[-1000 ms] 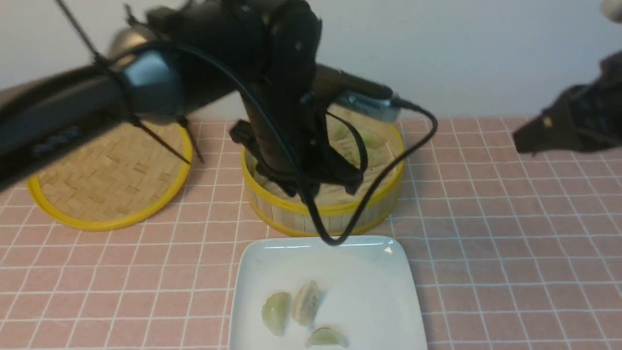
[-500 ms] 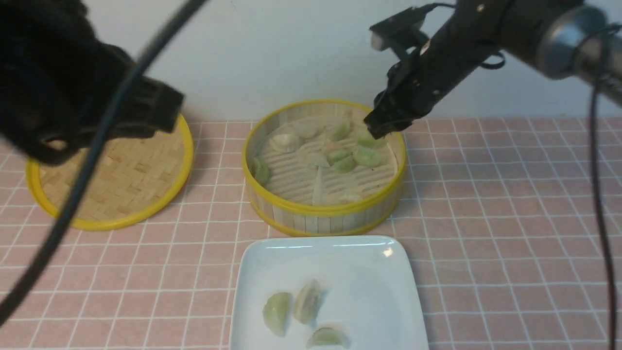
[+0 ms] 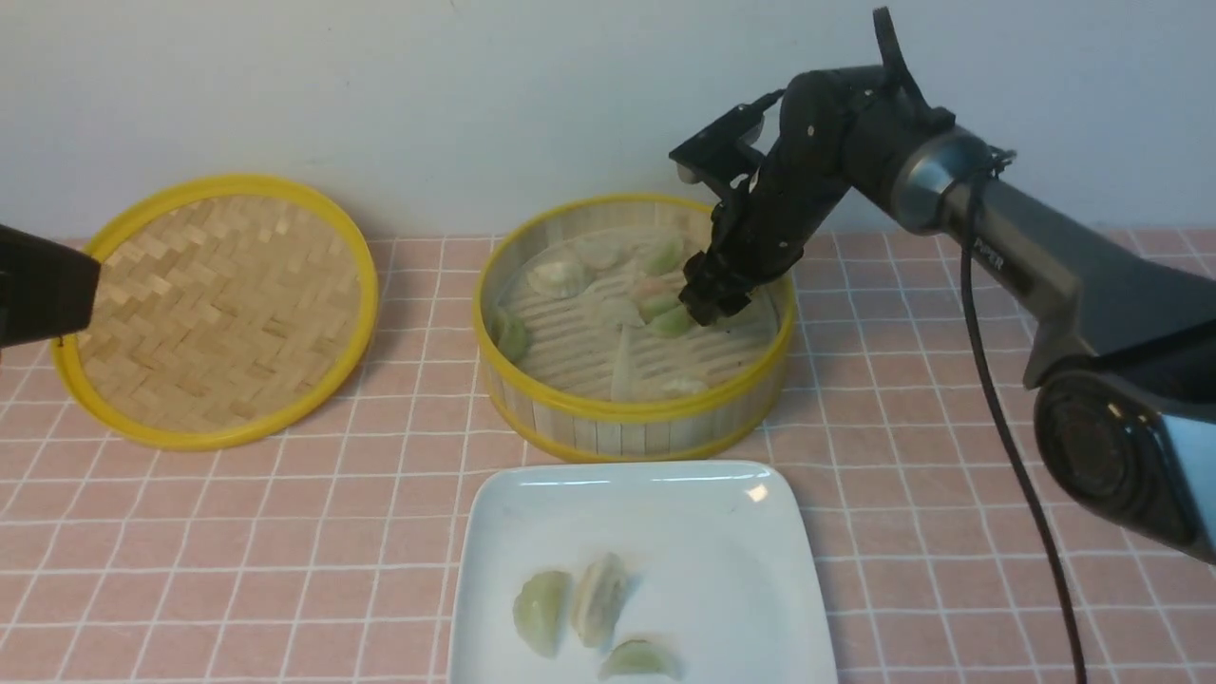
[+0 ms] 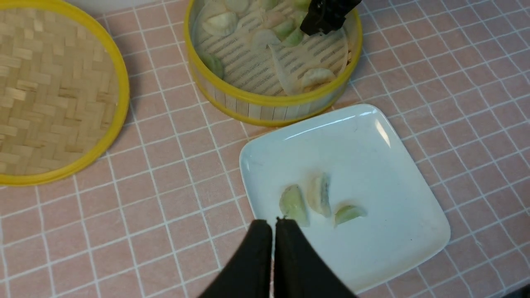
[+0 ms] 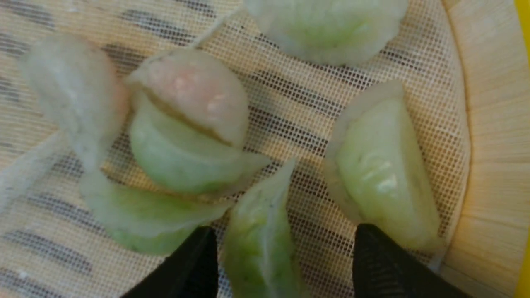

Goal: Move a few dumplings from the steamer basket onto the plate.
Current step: Use the right arm to grab a dumpling from inside the steamer, then use the right arm to put the dumpling into the plate

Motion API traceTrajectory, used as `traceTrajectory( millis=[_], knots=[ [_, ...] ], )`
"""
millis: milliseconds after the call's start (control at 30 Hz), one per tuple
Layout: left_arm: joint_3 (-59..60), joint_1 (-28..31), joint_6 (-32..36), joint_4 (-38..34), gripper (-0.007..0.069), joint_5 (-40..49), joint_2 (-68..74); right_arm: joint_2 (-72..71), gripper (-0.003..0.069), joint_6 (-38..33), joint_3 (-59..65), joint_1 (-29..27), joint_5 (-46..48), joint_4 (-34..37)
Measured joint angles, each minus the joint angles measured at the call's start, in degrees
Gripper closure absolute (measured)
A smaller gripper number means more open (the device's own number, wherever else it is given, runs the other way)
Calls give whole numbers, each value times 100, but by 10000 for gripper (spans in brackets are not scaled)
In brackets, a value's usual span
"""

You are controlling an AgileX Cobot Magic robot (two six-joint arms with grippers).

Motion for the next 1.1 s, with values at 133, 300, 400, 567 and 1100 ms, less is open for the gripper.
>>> traceTrajectory(
  millis=[133,300,400,567,1100],
  knots=[
    [7,0,0,6,631,0,6,6,377,325,-36,0,75,-74],
    [7,0,0,57,631,0,6,-46,475,741,-436,5,529,-139],
    [7,0,0,87,631,0,6,-362,474,1122,-595,5,571,-106],
    [7,0,0,135,631,0,6,-1755,474,1485,-107,40,560,490],
    [7,0,21,146,631,0,6,-3898,474,1709,5427,1449,-176,826]
  ],
)
